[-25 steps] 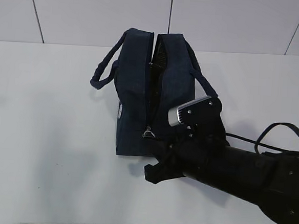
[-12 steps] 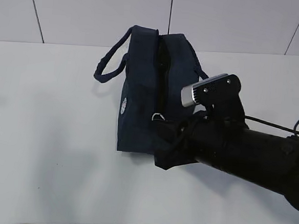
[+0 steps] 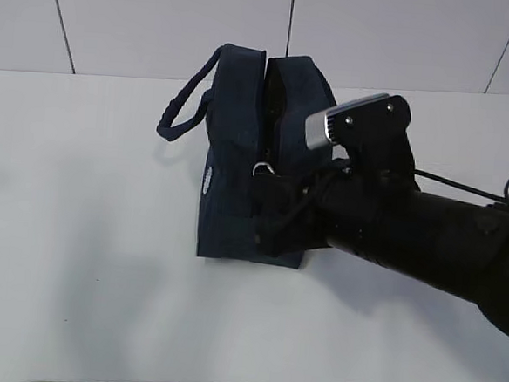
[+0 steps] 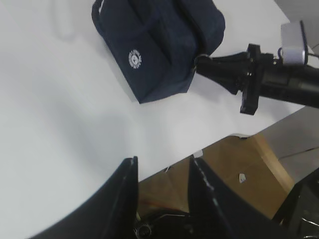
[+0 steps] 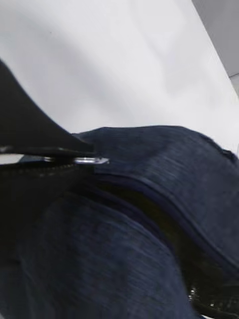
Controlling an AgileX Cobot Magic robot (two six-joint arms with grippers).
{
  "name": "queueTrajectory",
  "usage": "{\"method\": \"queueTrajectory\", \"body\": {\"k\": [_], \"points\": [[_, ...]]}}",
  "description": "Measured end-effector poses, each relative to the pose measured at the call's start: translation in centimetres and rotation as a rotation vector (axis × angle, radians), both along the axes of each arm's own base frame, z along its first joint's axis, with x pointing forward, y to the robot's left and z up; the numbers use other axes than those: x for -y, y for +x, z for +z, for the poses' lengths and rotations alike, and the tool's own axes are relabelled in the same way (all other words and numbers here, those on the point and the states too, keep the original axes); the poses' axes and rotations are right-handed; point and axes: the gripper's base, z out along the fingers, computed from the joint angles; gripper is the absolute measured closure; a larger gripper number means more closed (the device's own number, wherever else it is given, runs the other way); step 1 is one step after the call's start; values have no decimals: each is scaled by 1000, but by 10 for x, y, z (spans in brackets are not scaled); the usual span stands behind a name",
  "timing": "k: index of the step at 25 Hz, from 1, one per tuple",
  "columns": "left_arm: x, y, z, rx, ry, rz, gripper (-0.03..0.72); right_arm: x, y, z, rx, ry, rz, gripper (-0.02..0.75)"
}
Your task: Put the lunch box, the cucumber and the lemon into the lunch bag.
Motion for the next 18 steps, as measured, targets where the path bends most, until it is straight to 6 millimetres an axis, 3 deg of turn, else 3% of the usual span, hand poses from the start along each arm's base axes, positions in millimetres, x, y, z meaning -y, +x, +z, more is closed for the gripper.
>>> {"method": "queueTrajectory", "body": {"k": [18], "points": [[0, 19, -81, -169, 82, -66, 445, -19, 32, 52, 85, -62, 0, 733]]}}
